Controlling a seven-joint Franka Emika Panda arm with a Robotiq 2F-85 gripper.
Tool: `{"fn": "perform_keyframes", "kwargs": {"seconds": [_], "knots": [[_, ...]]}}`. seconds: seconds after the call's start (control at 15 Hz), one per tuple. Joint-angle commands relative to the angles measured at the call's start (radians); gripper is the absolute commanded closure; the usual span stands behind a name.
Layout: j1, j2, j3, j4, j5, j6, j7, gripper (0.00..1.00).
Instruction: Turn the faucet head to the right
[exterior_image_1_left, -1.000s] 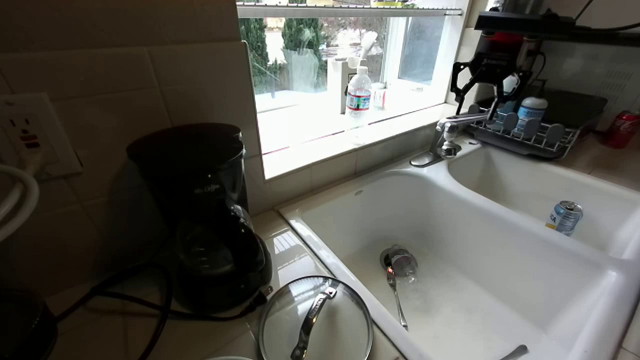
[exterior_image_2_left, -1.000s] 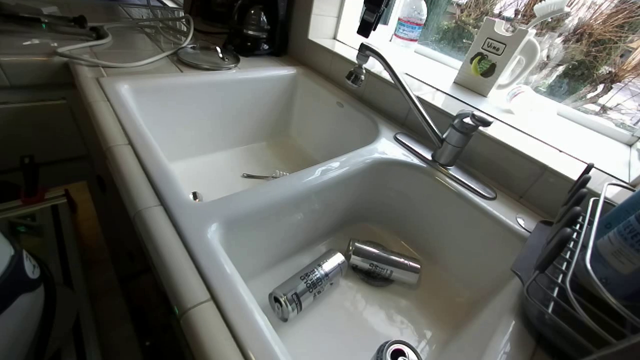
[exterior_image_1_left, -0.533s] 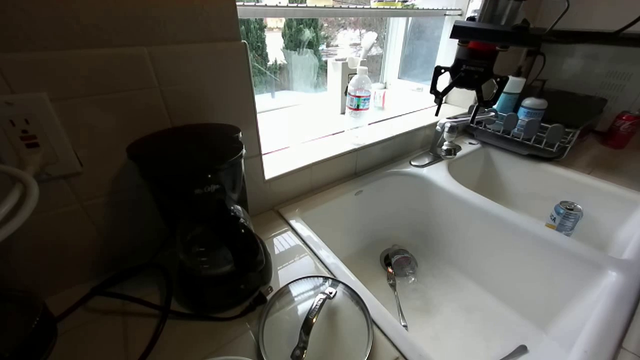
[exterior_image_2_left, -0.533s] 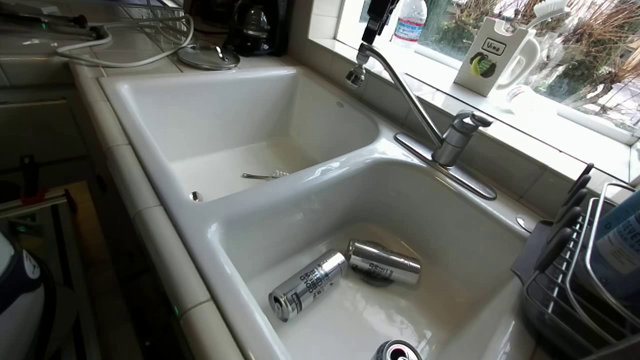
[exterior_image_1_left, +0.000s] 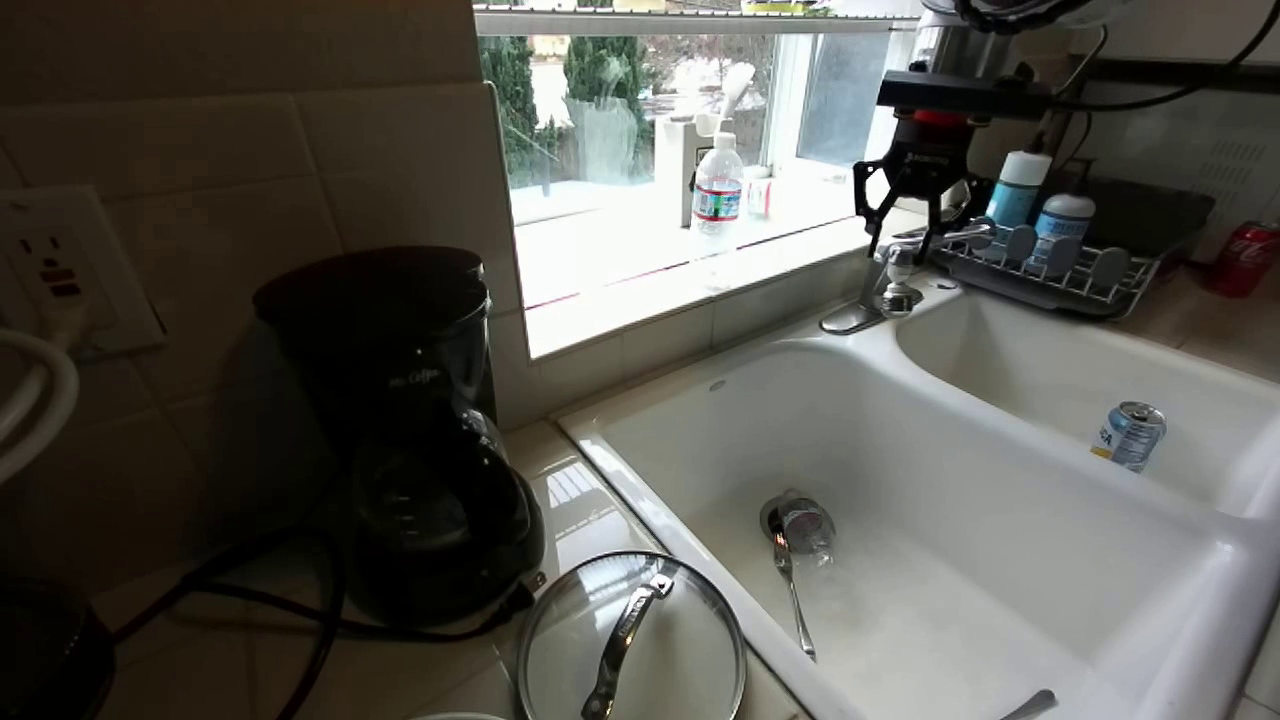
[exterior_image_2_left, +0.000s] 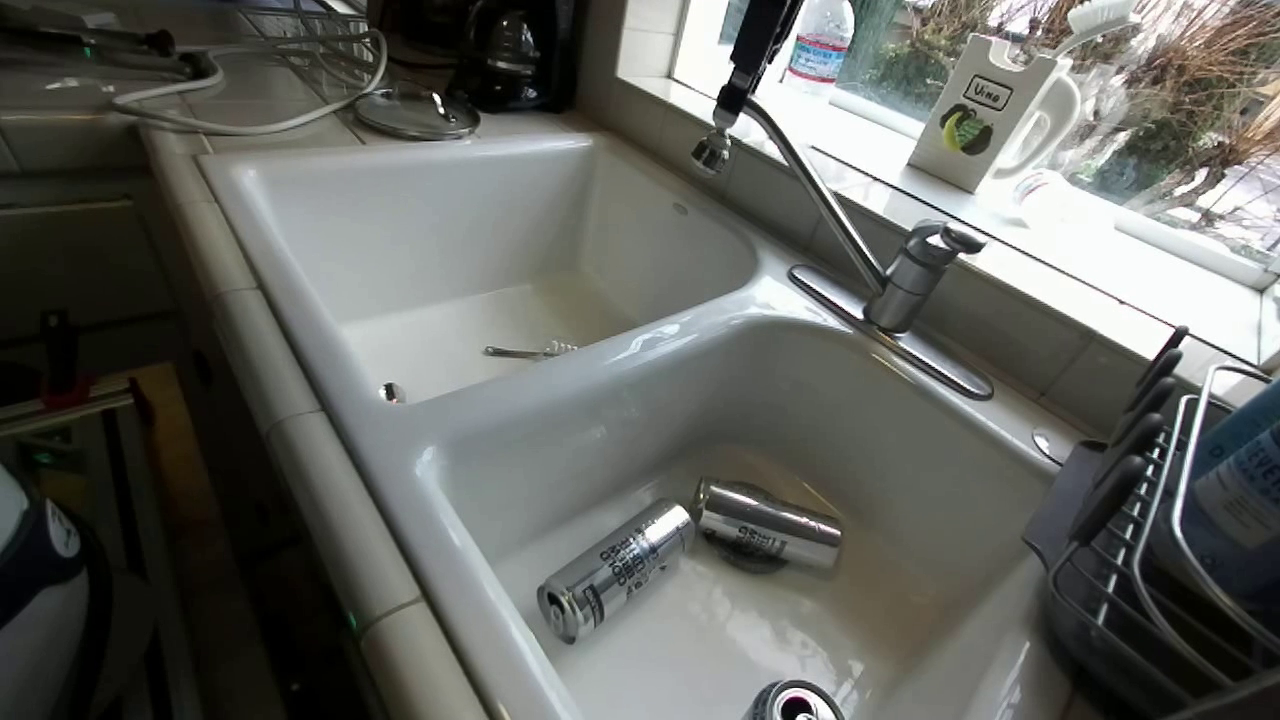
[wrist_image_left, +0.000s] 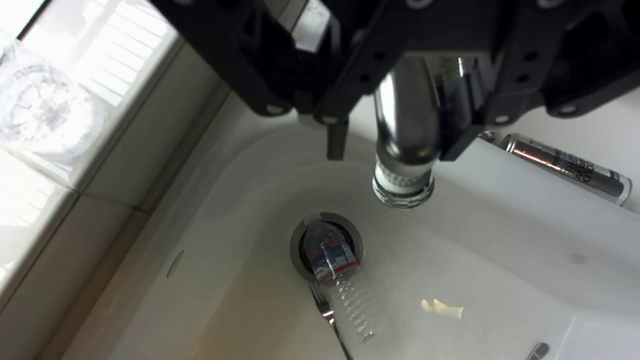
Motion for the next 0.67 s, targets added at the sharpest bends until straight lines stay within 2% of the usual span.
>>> {"fn": "perform_keyframes", "kwargs": {"seconds": [0.0, 0.07, 0.13, 0.33, 0.6], "knots": [[0.010, -0.017, -0.012, -0.008, -0.045, -0.033, 0.012, 0.80], [0.008, -0.026, -0.014, -0.017, -0.052, -0.040, 0.006, 0.88], [0.008, -0.034, -0.014, -0.025, -0.057, -0.042, -0.004, 0.92], [0.003, -0.079, -0.017, -0.078, -0.075, -0.046, -0.082, 0.92], [-0.025, -0.159, -0.041, -0.175, -0.109, -0.036, -0.275, 0.92]]}}
